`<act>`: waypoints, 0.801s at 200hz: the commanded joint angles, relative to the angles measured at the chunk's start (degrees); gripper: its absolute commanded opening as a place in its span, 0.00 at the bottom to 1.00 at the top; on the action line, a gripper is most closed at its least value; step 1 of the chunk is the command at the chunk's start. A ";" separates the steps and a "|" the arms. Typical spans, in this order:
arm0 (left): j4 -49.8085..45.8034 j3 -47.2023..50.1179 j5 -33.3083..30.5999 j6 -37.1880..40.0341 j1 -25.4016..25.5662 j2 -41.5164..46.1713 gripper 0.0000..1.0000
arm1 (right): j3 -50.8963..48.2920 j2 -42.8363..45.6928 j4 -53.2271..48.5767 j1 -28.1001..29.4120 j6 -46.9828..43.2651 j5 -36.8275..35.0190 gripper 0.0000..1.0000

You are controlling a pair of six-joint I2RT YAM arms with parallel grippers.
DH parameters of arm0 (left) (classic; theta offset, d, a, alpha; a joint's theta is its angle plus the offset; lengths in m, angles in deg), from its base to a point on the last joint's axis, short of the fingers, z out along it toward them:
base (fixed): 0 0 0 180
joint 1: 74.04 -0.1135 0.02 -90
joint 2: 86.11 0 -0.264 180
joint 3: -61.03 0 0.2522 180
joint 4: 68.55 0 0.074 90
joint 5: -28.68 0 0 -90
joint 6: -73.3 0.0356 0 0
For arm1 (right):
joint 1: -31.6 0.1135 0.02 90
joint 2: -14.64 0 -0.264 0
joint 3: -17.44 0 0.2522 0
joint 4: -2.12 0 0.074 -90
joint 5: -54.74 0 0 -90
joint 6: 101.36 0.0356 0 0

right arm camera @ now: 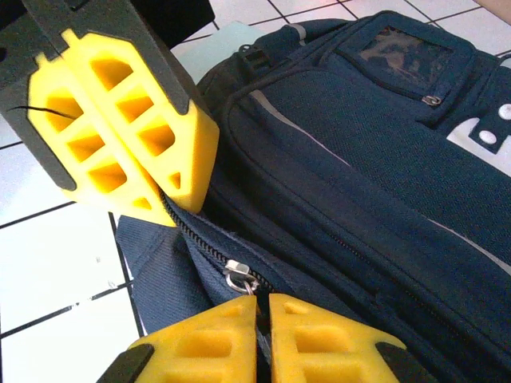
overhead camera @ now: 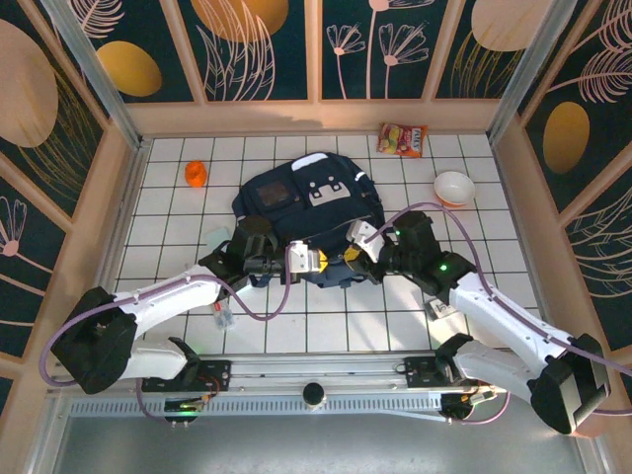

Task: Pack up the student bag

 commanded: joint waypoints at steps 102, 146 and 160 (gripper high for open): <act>2.31 -4.98 5.12 2.85 -0.03 0.28 0.00 | 4.99 -5.36 -5.23 0.22 0.40 0.34 0.13; -3.36 -3.85 -3.80 10.19 -0.79 -0.13 0.00 | 7.89 -3.35 -12.66 -5.52 2.99 0.67 0.00; -6.30 -4.12 -6.38 12.77 -1.55 -0.30 0.00 | 9.98 -4.33 -16.75 -9.23 5.71 -1.46 0.00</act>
